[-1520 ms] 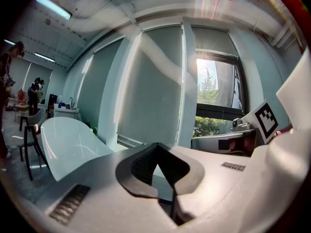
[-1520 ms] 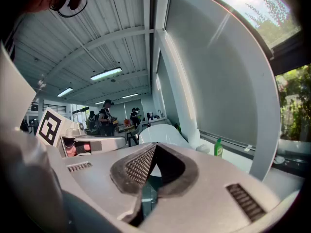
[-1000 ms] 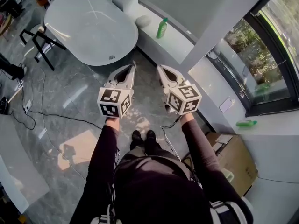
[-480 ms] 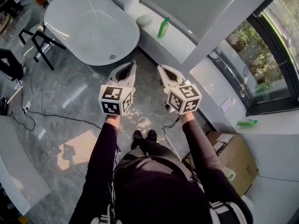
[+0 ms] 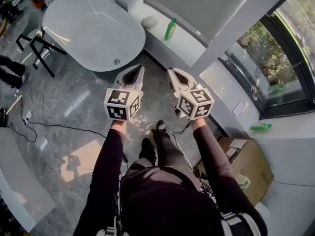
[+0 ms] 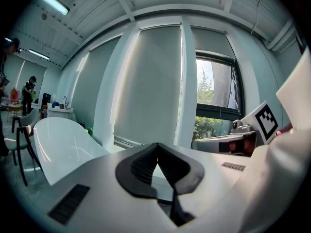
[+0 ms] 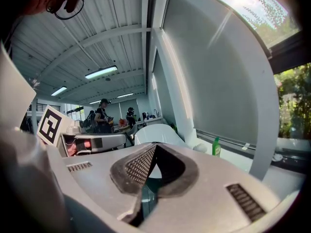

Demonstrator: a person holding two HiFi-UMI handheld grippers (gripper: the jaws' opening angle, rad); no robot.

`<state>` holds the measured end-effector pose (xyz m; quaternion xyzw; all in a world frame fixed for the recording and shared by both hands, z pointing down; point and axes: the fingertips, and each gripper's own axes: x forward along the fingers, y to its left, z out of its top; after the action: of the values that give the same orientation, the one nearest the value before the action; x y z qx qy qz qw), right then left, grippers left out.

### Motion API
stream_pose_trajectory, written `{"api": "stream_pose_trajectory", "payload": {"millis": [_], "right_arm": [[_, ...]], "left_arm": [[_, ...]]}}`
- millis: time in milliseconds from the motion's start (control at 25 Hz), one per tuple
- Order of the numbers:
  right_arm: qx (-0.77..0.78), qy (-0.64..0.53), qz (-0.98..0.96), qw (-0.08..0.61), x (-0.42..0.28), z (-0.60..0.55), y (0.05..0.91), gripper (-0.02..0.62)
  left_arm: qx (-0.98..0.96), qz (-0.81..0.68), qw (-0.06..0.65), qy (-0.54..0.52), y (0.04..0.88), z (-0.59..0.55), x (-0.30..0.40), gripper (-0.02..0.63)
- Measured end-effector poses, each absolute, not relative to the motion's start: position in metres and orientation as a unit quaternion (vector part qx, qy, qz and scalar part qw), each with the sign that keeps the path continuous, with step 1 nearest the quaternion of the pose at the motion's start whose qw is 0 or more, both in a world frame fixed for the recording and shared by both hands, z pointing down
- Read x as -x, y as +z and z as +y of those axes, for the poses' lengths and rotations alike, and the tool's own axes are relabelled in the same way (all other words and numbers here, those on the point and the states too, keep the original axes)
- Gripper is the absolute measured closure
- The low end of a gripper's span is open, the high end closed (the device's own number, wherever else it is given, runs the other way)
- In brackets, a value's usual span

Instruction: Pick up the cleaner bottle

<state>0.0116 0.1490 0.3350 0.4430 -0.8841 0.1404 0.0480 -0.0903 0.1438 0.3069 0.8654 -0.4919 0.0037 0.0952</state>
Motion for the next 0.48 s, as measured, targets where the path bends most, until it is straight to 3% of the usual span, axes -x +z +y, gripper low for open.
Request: {"api": "stream_pose_trajectory", "payload": {"millis": [480], "right_arm": [[-0.451,0.152,-0.878,0.053,-0.027,0.093,0.349,0.594]], "left_arm": [[-0.872,-0.480,0.099,0.006,0.316,0.087,0.072,0.598]]}}
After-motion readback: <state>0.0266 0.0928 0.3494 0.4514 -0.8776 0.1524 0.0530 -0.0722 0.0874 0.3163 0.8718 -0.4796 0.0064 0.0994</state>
